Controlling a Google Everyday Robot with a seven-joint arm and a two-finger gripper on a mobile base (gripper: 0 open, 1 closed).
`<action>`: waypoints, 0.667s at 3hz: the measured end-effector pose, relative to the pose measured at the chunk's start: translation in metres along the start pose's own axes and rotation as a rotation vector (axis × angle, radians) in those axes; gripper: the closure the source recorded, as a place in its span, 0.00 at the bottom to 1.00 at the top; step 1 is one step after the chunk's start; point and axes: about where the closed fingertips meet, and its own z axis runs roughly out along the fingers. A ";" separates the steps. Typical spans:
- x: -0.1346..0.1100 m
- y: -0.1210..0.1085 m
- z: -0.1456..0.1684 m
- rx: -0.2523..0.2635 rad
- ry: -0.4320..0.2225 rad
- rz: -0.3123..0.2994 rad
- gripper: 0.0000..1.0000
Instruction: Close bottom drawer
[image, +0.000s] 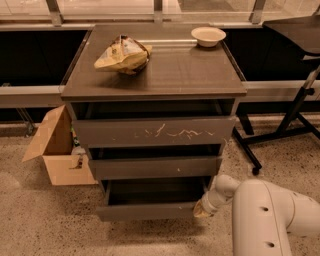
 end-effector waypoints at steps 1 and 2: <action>0.005 -0.016 -0.004 0.051 -0.020 -0.010 0.00; 0.013 -0.028 -0.009 0.087 -0.041 -0.005 0.00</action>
Offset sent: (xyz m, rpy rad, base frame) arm 0.0432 -0.0245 0.0079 0.0554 -0.1145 -0.0509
